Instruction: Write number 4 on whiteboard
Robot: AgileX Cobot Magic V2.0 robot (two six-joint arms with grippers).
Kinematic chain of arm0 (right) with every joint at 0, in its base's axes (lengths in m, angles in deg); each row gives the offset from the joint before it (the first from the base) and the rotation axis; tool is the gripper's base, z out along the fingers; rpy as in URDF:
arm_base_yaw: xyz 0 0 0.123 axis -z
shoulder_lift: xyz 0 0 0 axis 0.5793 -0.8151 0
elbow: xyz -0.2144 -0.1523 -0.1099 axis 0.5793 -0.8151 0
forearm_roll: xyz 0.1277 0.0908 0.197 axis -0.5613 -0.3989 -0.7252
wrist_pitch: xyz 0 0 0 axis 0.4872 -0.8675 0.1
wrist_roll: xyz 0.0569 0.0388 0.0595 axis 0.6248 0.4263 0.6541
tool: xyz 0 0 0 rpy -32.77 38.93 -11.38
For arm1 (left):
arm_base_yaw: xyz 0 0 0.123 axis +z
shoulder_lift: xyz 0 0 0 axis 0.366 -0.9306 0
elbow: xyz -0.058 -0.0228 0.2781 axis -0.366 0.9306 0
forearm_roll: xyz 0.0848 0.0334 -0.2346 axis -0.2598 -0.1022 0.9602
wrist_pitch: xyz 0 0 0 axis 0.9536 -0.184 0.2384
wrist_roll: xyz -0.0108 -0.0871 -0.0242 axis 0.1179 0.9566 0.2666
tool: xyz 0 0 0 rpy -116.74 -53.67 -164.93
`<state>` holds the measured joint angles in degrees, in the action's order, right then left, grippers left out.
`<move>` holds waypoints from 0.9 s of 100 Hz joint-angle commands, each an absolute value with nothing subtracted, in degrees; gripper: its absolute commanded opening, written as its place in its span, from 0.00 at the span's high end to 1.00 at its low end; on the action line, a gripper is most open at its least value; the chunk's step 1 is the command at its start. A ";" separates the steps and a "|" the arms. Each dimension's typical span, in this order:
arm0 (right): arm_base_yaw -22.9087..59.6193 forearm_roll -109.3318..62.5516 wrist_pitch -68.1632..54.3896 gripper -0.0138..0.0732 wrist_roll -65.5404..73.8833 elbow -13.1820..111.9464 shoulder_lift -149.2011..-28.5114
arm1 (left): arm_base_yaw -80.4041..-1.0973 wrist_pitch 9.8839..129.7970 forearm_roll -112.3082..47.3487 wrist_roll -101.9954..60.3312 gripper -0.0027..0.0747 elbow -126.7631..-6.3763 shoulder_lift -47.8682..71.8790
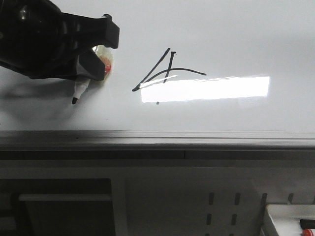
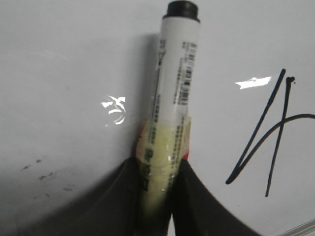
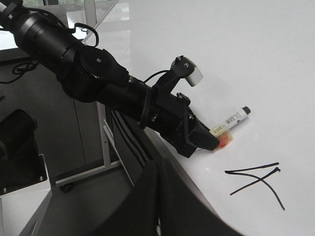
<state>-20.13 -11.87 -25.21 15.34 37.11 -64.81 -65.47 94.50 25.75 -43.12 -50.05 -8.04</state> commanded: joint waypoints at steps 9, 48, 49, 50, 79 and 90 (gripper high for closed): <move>-19.70 -11.37 -21.02 0.91 15.66 38.48 -64.82 | -65.52 99.92 26.74 -42.64 0.99 -51.38 -8.74; -19.70 -11.13 -21.02 0.91 15.66 38.48 -64.82 | -65.52 101.50 27.73 -40.44 0.99 -51.38 -8.78; -19.70 -11.13 -21.02 0.91 15.66 38.48 -64.82 | -65.52 101.50 27.73 -40.35 0.99 -51.38 -8.78; -19.70 -11.13 -21.02 0.91 15.66 38.48 -64.82 | -65.52 101.50 27.73 -40.15 0.99 -51.38 -8.78; -19.70 -11.13 -21.02 0.91 15.66 37.71 -64.82 | -65.52 102.81 30.22 -39.63 0.99 -51.38 -8.78; -19.70 -11.13 -21.02 0.91 15.66 37.38 -64.82 | -65.52 103.07 30.98 -39.63 0.99 -51.38 -8.78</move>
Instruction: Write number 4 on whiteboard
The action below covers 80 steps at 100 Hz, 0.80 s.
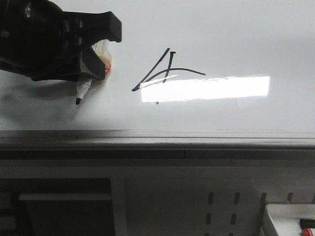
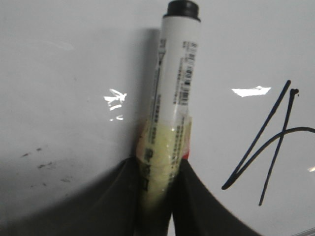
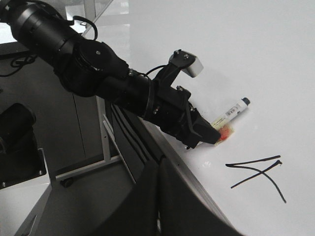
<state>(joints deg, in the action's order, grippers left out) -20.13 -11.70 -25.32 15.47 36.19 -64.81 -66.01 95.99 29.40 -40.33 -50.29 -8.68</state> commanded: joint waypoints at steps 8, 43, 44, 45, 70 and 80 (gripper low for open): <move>-19.70 -11.13 -21.02 0.91 15.66 37.33 -64.82 | -65.52 103.07 30.99 -39.63 0.99 -51.38 -8.78; -19.70 -11.13 -21.02 0.91 15.66 37.33 -64.82 | -65.52 103.07 31.24 -39.63 0.91 -51.38 -8.78; -19.70 -11.13 -21.02 0.91 15.66 37.33 -64.82 | -65.52 103.07 31.24 -39.63 0.90 -51.38 -8.78; -19.70 -11.13 -21.02 0.91 15.66 37.33 -64.82 | -65.52 103.07 31.24 -39.63 0.89 -51.38 -8.78; -19.70 -11.13 -20.92 0.91 15.66 37.33 -64.82 | -65.52 103.44 32.20 -39.63 0.67 -51.38 -8.87; -19.70 -11.13 -20.92 0.91 15.66 37.33 -64.82 | -65.52 103.44 32.20 -39.63 0.64 -51.38 -8.87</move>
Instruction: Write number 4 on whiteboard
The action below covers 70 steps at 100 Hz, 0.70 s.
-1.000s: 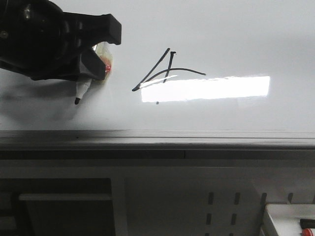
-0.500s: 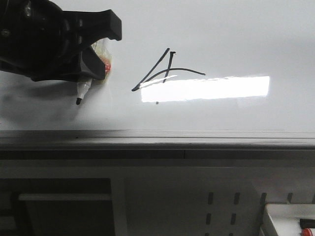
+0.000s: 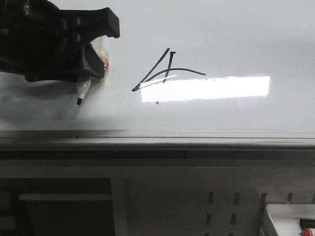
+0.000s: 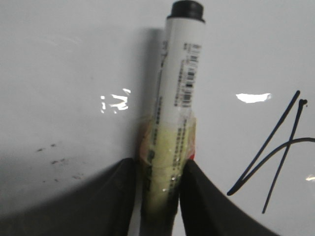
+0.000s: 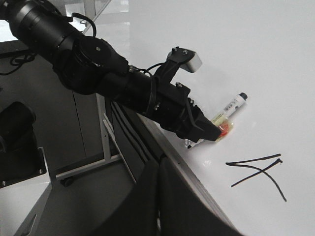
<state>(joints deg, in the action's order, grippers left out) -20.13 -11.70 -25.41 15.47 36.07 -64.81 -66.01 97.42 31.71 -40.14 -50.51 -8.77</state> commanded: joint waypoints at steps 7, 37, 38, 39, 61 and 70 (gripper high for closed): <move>-19.70 -11.13 -20.71 0.91 15.66 37.33 -64.82 | -65.52 103.44 32.20 -39.63 0.62 -51.38 -8.87; -19.70 -11.13 -20.60 0.91 15.66 37.33 -64.82 | -65.52 103.44 32.20 -39.63 0.49 -51.38 -8.87; -19.70 -11.13 -20.60 0.91 15.66 37.33 -64.82 | -65.52 103.44 32.20 -39.63 0.49 -51.38 -8.87; -19.70 -11.13 -20.60 0.91 15.66 37.33 -64.82 | -65.52 103.44 32.20 -39.63 0.49 -51.38 -8.87; -19.70 -11.13 -20.51 0.91 15.66 37.33 -64.82 | -65.52 103.44 32.20 -39.63 0.48 -51.38 -8.87; -19.70 -11.13 -20.51 0.91 15.66 37.33 -64.82 | -65.52 103.44 32.20 -39.63 0.45 -51.38 -8.87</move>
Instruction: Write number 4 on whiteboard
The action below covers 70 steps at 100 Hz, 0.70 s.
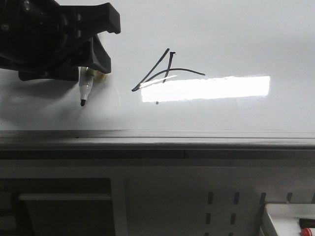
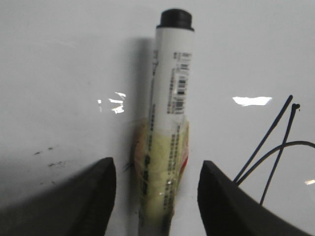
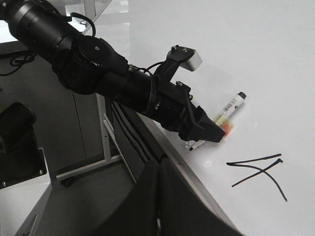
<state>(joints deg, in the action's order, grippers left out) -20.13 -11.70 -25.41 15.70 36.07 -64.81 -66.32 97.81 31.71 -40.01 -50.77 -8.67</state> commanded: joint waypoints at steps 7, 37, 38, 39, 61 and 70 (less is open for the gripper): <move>-19.70 -11.13 -20.51 0.91 15.66 37.33 -64.82 | -65.52 103.88 32.20 -39.63 0.38 -51.38 -8.87; -19.70 -11.13 -20.00 0.91 15.66 37.33 -64.82 | -65.52 104.12 31.29 -39.63 0.27 -51.63 -7.76; -19.70 -11.13 -20.00 0.91 15.66 37.33 -64.82 | -65.52 104.12 31.29 -39.63 0.27 -51.63 -7.74; -19.70 -11.13 -20.00 0.91 15.66 37.33 -64.82 | -65.52 104.12 31.29 -39.63 0.27 -51.63 -7.44; -19.70 -11.13 -19.05 0.91 15.66 37.33 -64.82 | -65.52 103.00 30.83 -39.63 0.27 -51.63 -2.41; -19.70 -11.13 -18.62 0.91 15.66 37.33 -64.82 | -65.52 101.26 30.83 -39.63 0.27 -51.63 -0.03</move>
<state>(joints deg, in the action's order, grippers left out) -20.13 -11.61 -24.08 15.81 36.07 -64.81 -65.64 101.57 31.72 -40.01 -50.17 -3.59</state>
